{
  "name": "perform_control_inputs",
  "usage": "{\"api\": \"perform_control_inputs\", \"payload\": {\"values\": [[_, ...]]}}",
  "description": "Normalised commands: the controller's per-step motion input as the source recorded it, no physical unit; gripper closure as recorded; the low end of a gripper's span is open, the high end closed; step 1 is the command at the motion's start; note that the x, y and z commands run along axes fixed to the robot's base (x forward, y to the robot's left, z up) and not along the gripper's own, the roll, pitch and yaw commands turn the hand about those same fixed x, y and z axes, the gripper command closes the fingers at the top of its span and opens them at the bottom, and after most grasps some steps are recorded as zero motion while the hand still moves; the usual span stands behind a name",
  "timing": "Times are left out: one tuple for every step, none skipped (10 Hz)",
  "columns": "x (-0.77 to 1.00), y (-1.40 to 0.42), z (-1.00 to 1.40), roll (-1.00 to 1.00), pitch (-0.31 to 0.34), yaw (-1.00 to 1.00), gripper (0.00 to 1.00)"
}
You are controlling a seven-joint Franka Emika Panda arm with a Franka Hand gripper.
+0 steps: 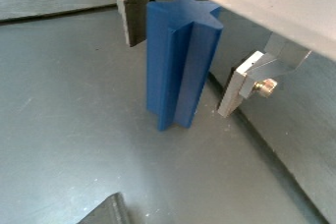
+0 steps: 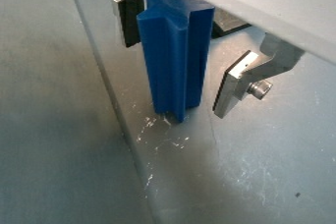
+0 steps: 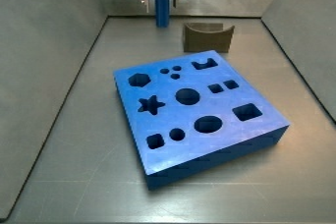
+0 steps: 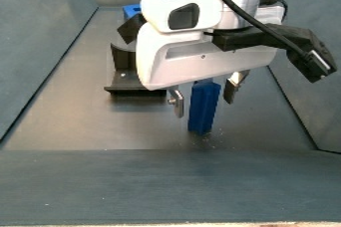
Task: Pick up the star object. Move up. Move to above the board. Insert the star object.
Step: Pick up the star object.
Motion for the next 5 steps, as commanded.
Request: {"api": "perform_control_inputs", "payload": {"values": [[0.00, 0.00, 0.00, 0.00, 0.029, 0.00, 0.00], [0.00, 0.00, 0.00, 0.00, 0.000, 0.00, 1.00], [0.00, 0.00, 0.00, 0.00, 0.000, 0.00, 1.00], [0.00, 0.00, 0.00, 0.00, 0.000, 0.00, 1.00], [0.00, 0.00, 0.00, 0.00, 0.000, 0.00, 1.00]]}}
